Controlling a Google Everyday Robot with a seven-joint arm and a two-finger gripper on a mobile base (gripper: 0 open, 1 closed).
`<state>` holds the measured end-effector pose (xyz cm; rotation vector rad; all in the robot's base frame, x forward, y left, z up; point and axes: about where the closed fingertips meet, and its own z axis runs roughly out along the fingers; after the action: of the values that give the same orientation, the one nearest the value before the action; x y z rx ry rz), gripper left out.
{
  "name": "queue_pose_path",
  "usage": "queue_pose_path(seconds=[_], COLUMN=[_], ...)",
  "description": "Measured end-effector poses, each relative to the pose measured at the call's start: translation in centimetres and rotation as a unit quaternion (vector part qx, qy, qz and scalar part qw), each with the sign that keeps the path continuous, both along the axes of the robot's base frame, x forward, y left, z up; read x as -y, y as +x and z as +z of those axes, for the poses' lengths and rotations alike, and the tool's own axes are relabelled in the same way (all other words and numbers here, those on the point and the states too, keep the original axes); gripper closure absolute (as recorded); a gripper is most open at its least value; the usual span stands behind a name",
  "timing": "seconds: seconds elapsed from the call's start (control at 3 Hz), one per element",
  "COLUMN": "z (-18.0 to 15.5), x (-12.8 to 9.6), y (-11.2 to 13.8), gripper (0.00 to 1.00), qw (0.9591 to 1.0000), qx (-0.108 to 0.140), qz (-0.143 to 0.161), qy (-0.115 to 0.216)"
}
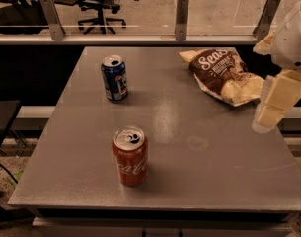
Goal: Move brown chip bag near pepsi can
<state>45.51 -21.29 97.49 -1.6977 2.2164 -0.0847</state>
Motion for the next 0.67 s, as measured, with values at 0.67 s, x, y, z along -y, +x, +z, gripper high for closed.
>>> queue_pose_path(seconds=[0.67], z=[-2.4], x=[-0.6], y=[6.6], gripper=[0.00], qw=[0.9984], qx=[0.006], qz=[-0.053], qy=[0.021])
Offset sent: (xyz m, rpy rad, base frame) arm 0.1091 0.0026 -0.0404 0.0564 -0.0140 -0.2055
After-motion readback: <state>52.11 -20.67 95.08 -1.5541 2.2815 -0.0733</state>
